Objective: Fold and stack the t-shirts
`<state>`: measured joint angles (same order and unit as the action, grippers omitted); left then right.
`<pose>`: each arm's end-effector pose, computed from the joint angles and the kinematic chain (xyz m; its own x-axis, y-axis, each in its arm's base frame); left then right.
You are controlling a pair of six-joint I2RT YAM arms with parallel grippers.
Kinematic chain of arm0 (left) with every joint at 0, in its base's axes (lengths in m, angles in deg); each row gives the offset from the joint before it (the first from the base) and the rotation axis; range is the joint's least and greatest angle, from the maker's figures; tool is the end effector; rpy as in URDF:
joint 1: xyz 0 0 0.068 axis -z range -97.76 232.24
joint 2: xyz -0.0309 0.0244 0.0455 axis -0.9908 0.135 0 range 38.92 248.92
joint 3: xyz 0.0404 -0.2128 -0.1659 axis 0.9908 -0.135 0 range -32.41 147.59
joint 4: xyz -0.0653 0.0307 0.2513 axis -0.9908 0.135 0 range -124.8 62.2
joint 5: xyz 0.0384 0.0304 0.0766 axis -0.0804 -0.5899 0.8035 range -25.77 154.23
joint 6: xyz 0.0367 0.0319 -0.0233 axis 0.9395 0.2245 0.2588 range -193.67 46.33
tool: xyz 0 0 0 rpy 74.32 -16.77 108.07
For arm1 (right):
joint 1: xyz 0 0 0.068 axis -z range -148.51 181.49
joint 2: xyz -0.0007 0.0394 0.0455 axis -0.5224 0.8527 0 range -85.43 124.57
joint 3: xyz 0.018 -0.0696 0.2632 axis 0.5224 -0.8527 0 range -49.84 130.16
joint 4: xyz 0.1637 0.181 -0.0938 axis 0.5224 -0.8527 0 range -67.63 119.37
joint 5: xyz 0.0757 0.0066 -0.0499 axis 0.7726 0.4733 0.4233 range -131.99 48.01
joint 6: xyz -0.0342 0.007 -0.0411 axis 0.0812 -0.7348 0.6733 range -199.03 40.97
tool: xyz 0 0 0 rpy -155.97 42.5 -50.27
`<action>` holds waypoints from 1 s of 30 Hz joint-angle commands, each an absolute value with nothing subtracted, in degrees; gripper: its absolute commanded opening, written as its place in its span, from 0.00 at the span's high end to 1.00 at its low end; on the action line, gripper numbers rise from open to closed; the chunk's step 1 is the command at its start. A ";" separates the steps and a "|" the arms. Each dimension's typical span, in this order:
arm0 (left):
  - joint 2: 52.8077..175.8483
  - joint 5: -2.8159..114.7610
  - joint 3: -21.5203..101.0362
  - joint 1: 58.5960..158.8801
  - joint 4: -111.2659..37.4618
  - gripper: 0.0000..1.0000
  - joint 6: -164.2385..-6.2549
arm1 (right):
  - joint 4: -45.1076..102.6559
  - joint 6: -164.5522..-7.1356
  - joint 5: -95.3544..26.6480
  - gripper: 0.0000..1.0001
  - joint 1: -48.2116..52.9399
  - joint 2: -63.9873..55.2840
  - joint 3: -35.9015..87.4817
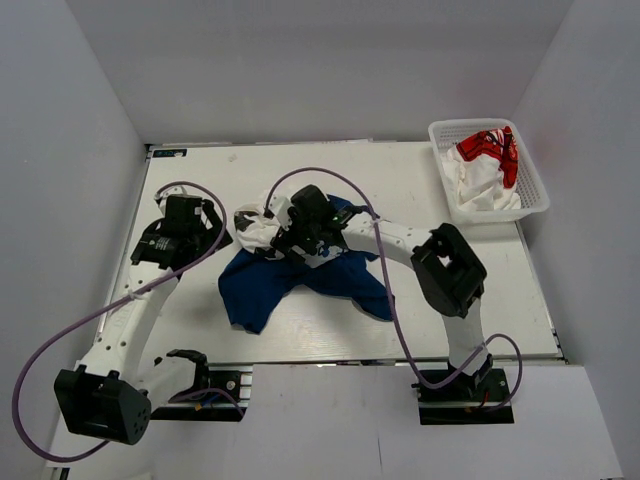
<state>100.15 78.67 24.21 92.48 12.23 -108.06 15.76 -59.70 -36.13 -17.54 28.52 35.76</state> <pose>0.2075 -0.0284 0.3000 -0.6479 -0.4389 -0.6226 -0.4195 0.8878 -0.1893 0.2939 0.3443 0.2181 -0.1485 -0.6733 -0.7243 -0.9009 0.3942 -0.1817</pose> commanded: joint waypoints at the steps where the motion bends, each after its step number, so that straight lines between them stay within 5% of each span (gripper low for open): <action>1: 97.98 80.49 24.28 92.35 13.89 0.00 -108.82 | 21.80 -58.55 -34.79 0.10 -17.81 31.11 39.01; 4: 97.37 80.49 24.28 92.35 13.89 0.00 -108.82 | 26.46 -61.45 -39.08 0.10 -18.08 33.30 39.28; 6: 97.37 80.49 24.28 92.35 13.89 0.00 -108.82 | 28.57 -63.82 -41.55 0.18 -18.17 34.18 40.32; 9: 97.90 80.49 24.28 92.35 14.42 0.00 -108.30 | 31.73 -68.56 -48.83 0.55 -17.82 34.98 42.17; 10: 97.90 80.49 24.28 92.35 14.42 0.00 -108.30 | 33.66 -71.18 -50.33 0.83 -17.90 34.46 42.09; 11: 97.90 80.49 24.28 92.35 14.42 0.00 -108.30 | 35.33 -71.64 -51.65 1.00 -17.82 34.19 42.00; 23: 98.59 77.33 24.81 92.35 11.43 0.00 -106.10 | 38.51 -81.31 -67.31 1.00 -8.96 16.46 41.03; 30: 100.36 75.49 24.81 92.35 8.45 0.00 -105.57 | 31.22 -79.30 -68.01 1.00 3.97 12.13 53.06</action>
<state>100.15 77.21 24.21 92.48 10.81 -106.42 30.80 -79.61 -64.19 0.09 15.38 46.86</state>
